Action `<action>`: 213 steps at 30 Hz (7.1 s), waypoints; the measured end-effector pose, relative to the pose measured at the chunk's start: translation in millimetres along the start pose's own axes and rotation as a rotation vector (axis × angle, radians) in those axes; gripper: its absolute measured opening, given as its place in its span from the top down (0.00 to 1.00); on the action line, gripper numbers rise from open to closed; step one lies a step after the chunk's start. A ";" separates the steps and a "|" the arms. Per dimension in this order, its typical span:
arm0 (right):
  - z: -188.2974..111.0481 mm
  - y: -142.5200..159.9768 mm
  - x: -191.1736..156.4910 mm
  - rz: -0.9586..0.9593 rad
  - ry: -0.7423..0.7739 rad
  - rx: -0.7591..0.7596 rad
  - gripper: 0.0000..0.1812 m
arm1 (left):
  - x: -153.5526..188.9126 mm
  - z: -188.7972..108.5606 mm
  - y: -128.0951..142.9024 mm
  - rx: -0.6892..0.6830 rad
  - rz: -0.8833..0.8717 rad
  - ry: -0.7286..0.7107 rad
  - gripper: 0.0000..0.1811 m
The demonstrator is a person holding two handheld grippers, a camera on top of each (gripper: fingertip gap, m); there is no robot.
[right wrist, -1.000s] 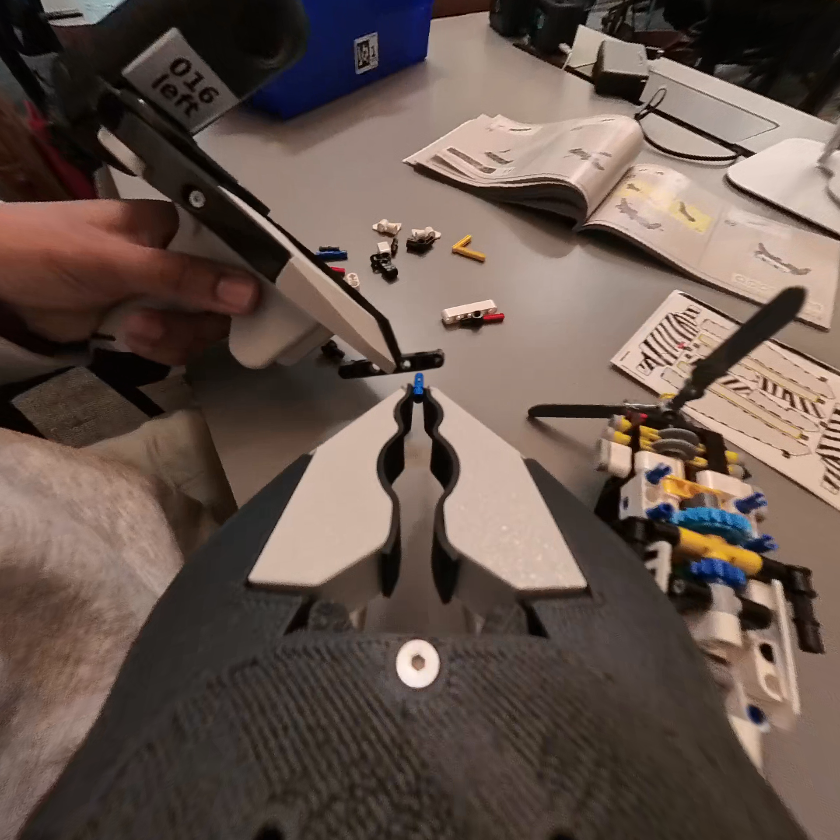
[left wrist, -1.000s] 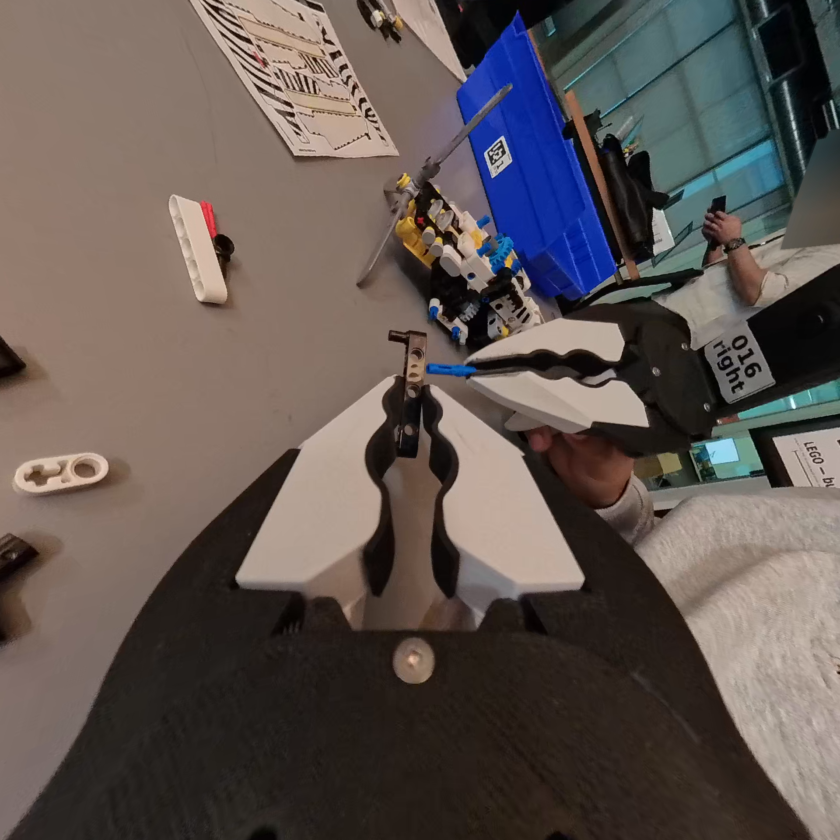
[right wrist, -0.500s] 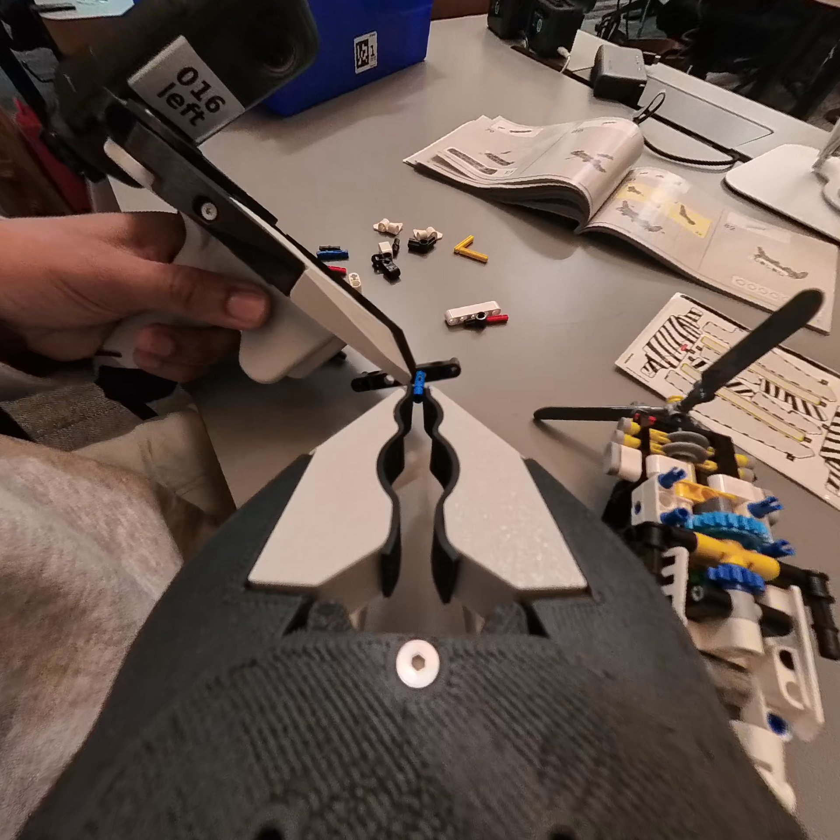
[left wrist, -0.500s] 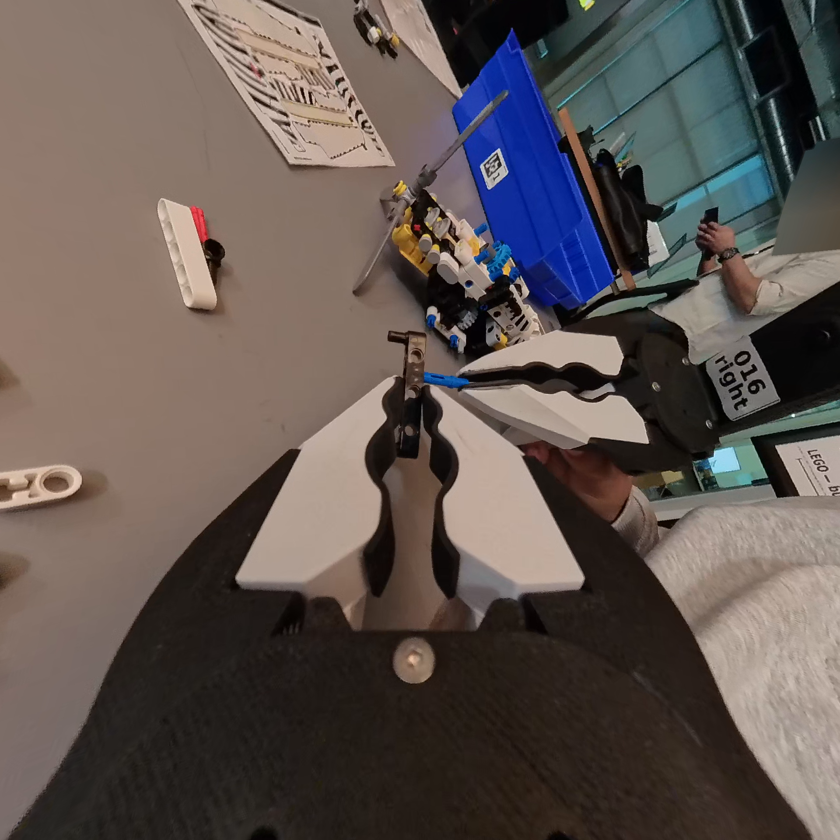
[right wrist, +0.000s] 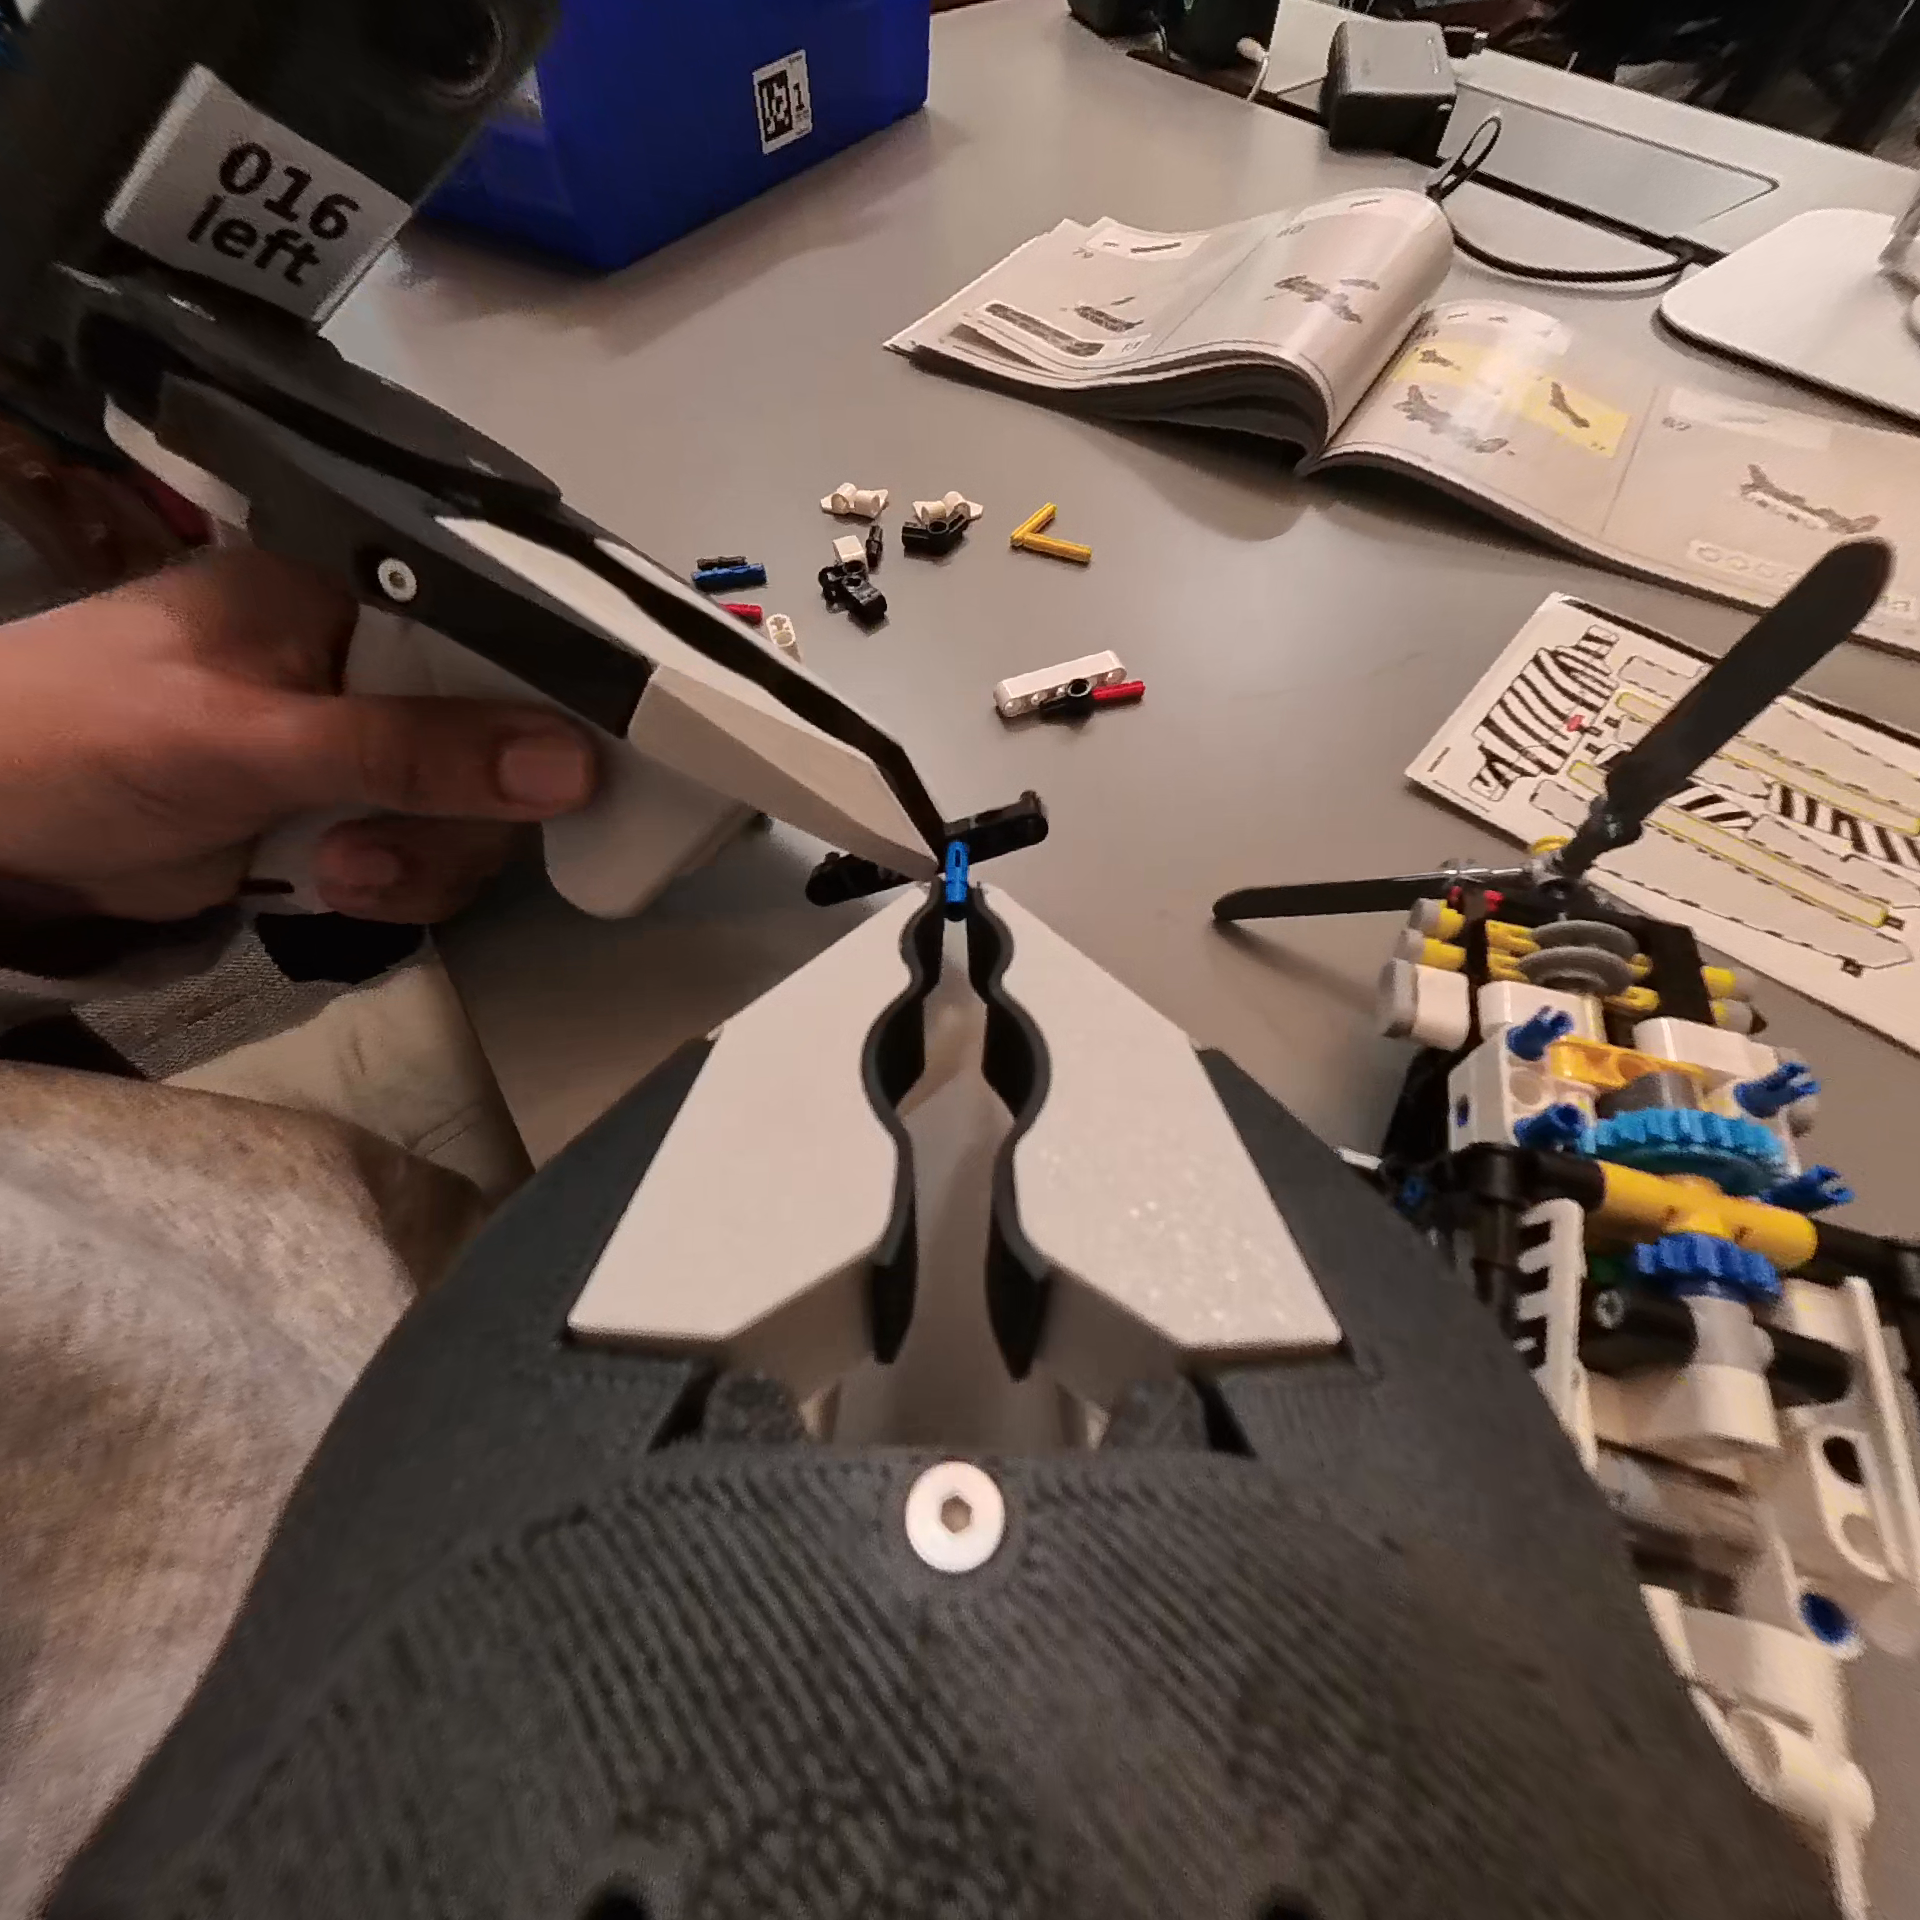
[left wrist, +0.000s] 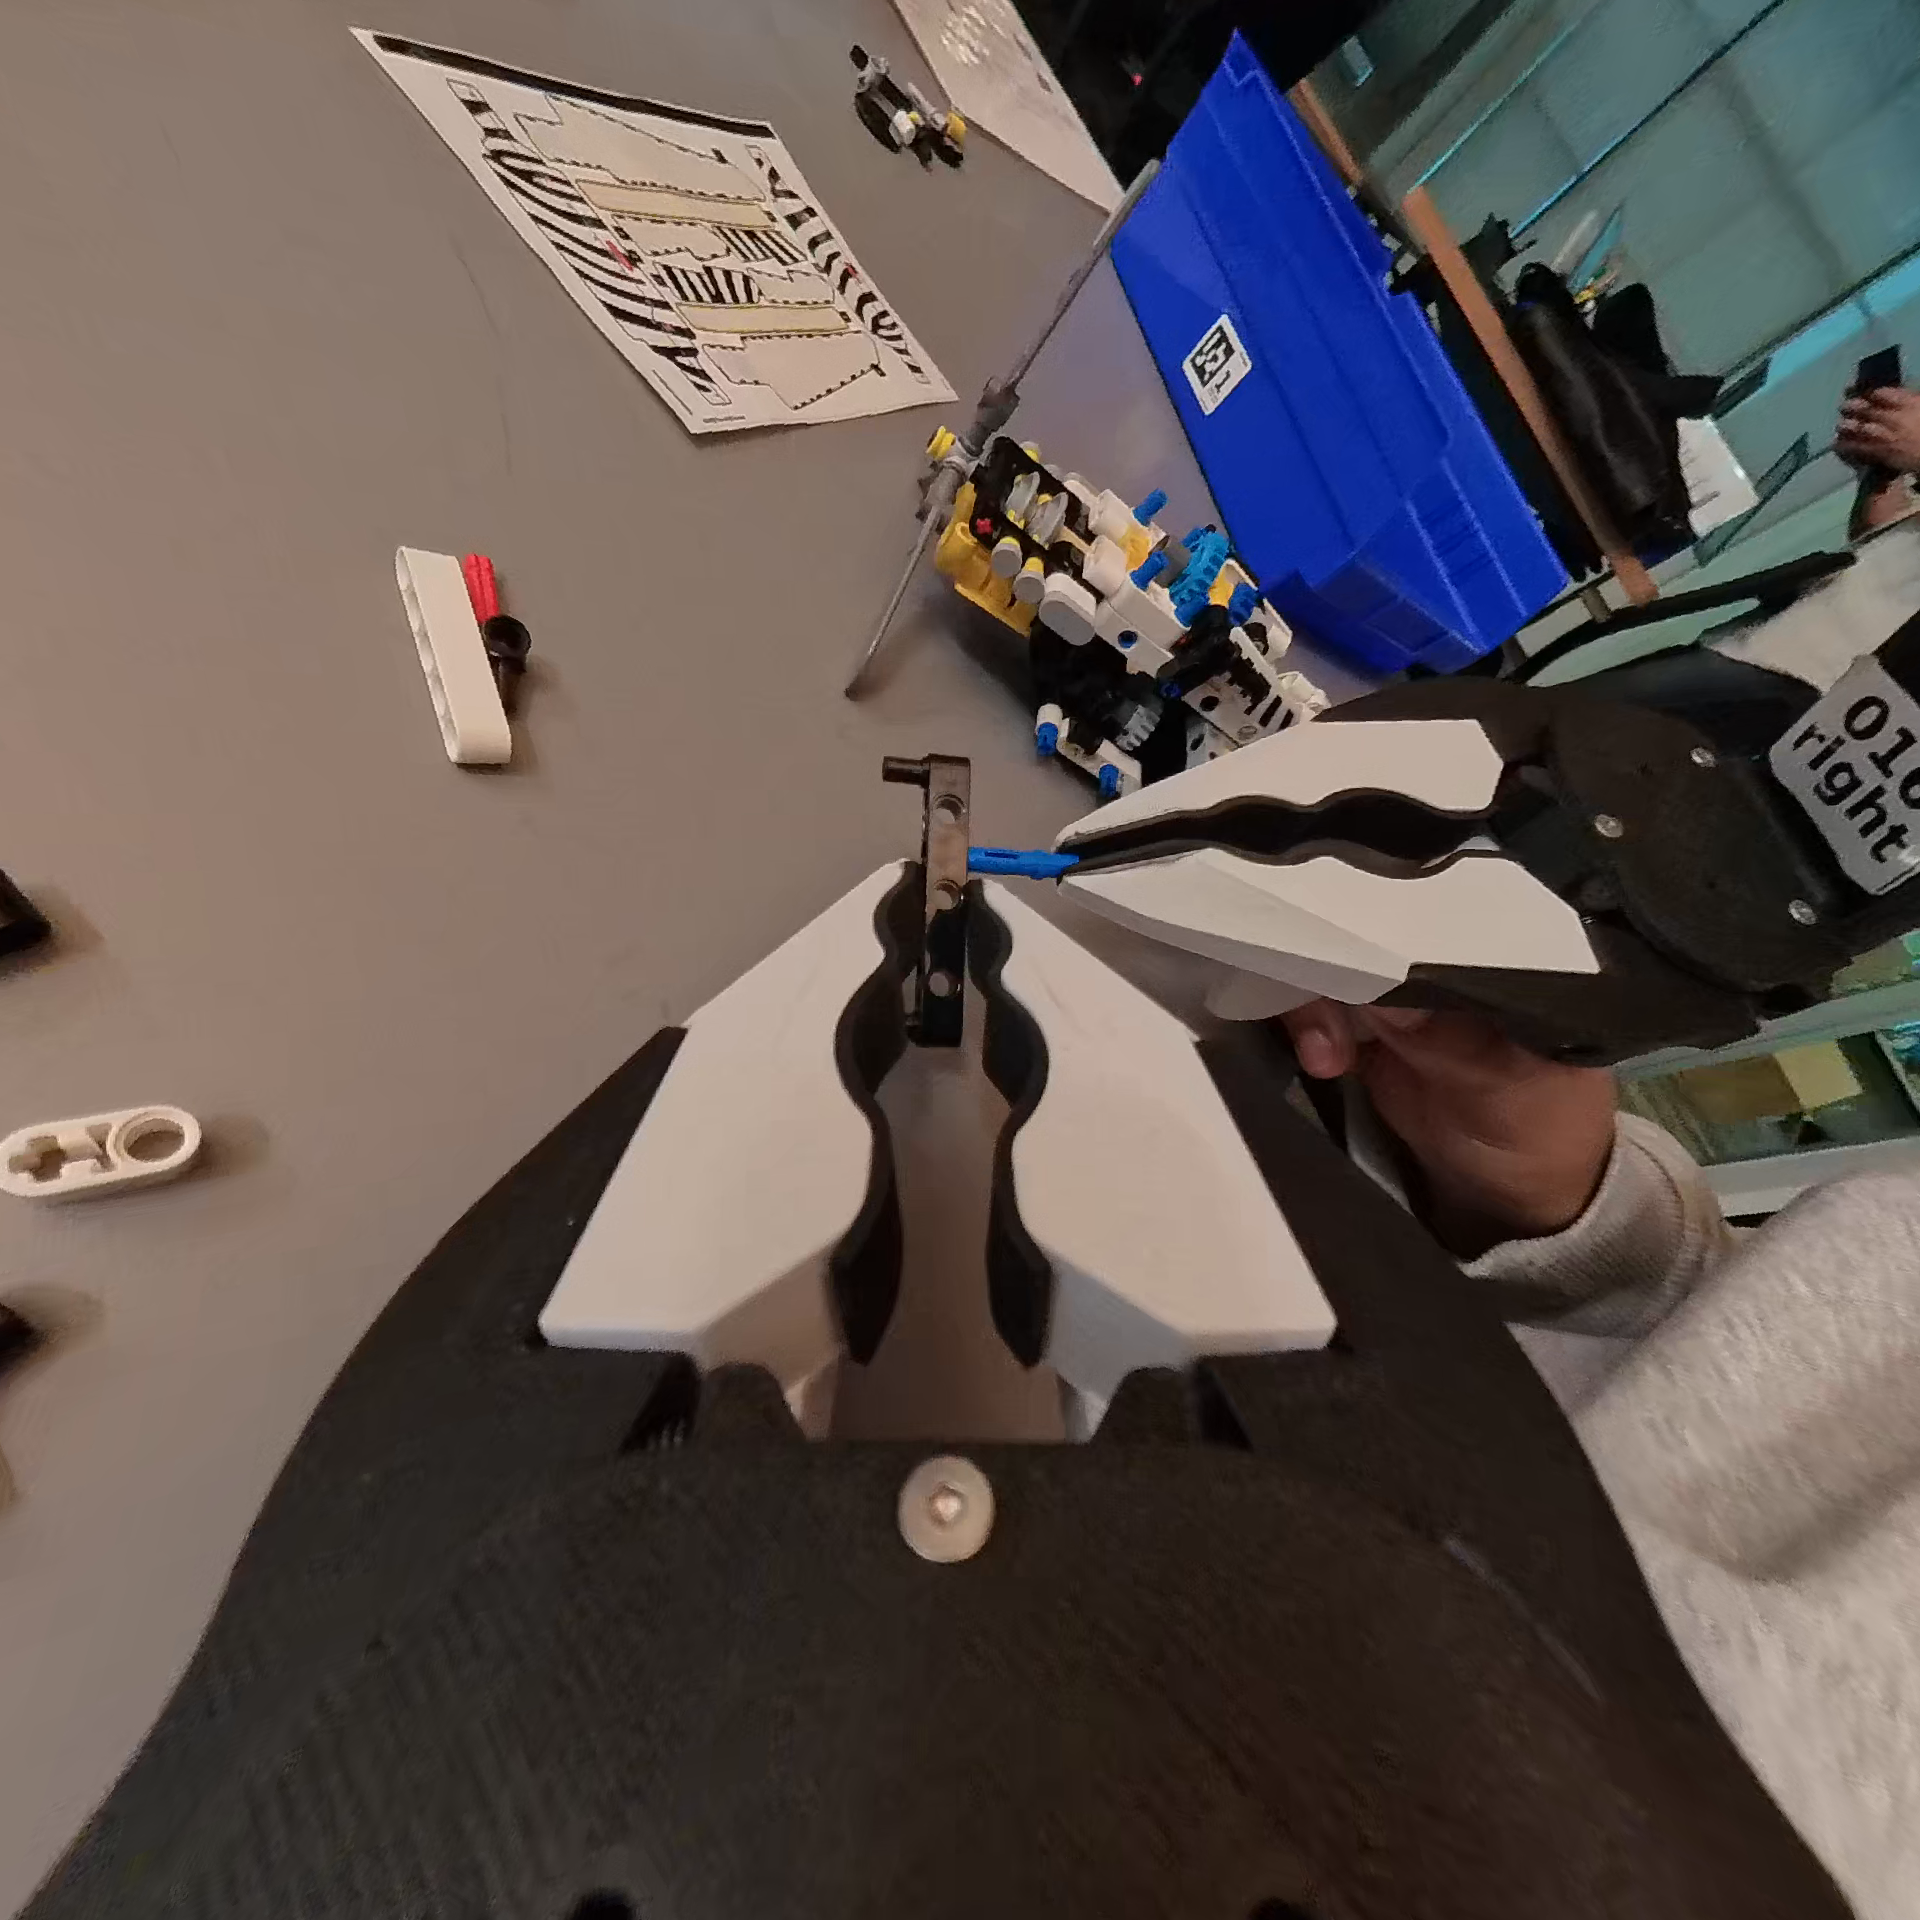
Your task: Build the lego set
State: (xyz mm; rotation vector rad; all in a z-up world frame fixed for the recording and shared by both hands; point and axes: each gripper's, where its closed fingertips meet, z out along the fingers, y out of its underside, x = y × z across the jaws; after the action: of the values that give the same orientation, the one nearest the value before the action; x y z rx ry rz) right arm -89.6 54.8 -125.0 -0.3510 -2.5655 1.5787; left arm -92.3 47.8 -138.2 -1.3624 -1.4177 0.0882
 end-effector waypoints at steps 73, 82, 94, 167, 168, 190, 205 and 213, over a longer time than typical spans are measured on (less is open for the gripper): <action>14.8 36.9 -8.1 0.089 -0.138 -0.258 1.00 | -10.0 7.3 28.9 -0.239 0.315 -0.169 0.96; 17.3 35.6 -10.0 0.123 -0.170 -0.268 1.00 | -11.3 4.7 29.3 -0.241 0.327 -0.165 0.96; 18.8 35.5 -10.4 0.131 -0.149 -0.287 1.00 | -12.0 3.5 29.6 -0.242 0.318 -0.152 0.95; 10.8 24.4 -3.2 -0.016 -0.012 -0.165 0.93 | -85.7 -93.1 -44.0 -0.077 0.325 -0.526 0.91; 10.7 24.2 -3.5 -0.020 -0.012 -0.163 0.93 | -94.6 -103.1 -46.5 -0.071 0.314 -0.563 0.91; 11.9 26.2 -3.2 -0.031 -0.001 -0.176 0.93 | -121.3 -94.2 -12.7 -0.224 0.215 -0.515 0.97; 7.5 13.4 0.4 -0.045 0.032 -0.099 0.93 | -19.6 -84.9 -77.5 0.233 0.085 -0.064 0.98; -22.3 -75.1 -30.2 0.040 -0.122 0.324 0.89 | 37.0 -76.6 -93.7 0.612 -0.341 0.519 1.00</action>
State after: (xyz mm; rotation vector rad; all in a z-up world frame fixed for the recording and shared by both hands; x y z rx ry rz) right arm -66.1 33.9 -47.1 -0.2811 -2.3375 2.0477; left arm -88.8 -1.7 -21.8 -0.5707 -1.0367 -0.0523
